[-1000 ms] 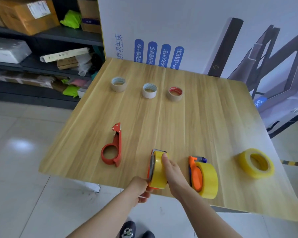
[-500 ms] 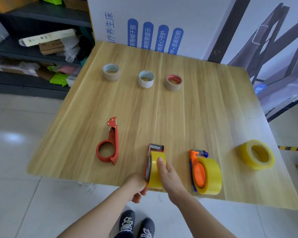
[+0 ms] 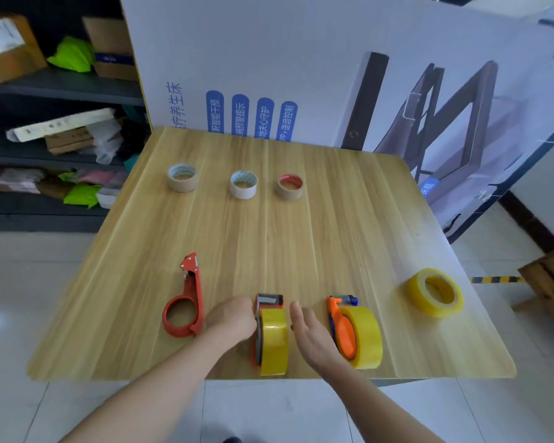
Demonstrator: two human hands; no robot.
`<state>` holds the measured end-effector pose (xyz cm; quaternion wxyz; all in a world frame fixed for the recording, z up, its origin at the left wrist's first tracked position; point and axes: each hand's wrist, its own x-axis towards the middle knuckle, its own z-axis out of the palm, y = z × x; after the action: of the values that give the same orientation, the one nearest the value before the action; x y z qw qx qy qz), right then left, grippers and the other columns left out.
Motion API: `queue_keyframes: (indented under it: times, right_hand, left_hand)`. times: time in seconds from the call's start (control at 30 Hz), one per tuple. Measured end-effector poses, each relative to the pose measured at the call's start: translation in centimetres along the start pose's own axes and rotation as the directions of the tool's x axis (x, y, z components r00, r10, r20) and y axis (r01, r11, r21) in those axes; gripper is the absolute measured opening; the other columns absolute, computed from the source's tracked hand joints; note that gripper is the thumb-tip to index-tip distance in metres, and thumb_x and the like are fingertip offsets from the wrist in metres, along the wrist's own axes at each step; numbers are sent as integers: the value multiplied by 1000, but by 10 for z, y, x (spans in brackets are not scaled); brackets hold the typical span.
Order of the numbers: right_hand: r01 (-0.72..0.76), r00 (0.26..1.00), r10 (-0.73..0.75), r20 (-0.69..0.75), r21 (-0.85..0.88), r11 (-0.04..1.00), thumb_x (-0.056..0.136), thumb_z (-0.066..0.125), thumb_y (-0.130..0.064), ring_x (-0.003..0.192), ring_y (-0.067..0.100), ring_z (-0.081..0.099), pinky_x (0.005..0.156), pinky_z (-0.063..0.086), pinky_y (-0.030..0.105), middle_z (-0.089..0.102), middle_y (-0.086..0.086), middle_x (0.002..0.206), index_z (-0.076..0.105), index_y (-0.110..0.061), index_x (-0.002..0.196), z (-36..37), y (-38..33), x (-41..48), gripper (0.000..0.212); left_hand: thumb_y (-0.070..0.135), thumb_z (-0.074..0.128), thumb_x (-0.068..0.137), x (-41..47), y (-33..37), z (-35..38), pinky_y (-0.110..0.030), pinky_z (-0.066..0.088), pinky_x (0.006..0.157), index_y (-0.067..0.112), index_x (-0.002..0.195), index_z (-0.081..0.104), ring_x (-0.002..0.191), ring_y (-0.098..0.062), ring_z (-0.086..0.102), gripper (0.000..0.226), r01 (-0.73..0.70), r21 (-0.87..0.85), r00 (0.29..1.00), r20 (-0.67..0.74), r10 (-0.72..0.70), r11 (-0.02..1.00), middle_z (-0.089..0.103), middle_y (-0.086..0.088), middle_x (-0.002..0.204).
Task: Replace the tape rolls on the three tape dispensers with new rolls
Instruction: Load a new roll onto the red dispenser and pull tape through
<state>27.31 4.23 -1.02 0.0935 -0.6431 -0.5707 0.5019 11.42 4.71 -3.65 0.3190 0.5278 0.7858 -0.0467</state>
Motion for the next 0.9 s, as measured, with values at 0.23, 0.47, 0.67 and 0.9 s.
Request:
queue_keyframes:
  times: [0.23, 0.47, 0.67, 0.9]
  right_hand:
    - [94, 963, -217, -159, -557, 825, 96, 45, -44, 124, 26, 49, 98, 42, 37, 55, 5, 131, 46, -16, 137, -75, 0, 11, 49]
    - [-43, 954, -198, -225, -757, 652, 95, 48, -46, 124, 28, 47, 96, 42, 38, 53, 8, 131, 47, -17, 134, -163, 35, 14, 48]
    - [-128, 959, -119, -257, -770, 625, 94, 50, -44, 122, 30, 48, 96, 42, 40, 56, 11, 126, 53, -14, 123, -241, 90, 30, 41]
    - [-143, 975, -40, -217, -758, 637, 94, 49, -45, 120, 28, 50, 94, 42, 37, 55, 8, 126, 51, -15, 125, -314, 157, 65, 43]
  left_hand:
    - [9, 50, 88, -2, 64, -45, -29, 47, 67, 13, 99, 68, 92, -24, 64, 21, -168, 276, 971, -120, 207, 946, 67, -3, 98]
    - [12, 50, 90, -3, 158, -40, -34, 50, 84, 14, 112, 66, 113, -28, 60, 28, -321, 536, 883, -128, 451, 781, 65, -7, 118]
    - [7, 47, 89, 8, 250, -9, -33, 47, 84, 15, 111, 64, 113, -28, 58, 29, -389, 581, 846, -82, 526, 715, 64, -8, 116]
    - [14, 47, 94, 35, 341, 40, -35, 48, 84, 15, 114, 64, 114, -27, 58, 27, -401, 591, 851, -42, 523, 700, 63, -7, 118]
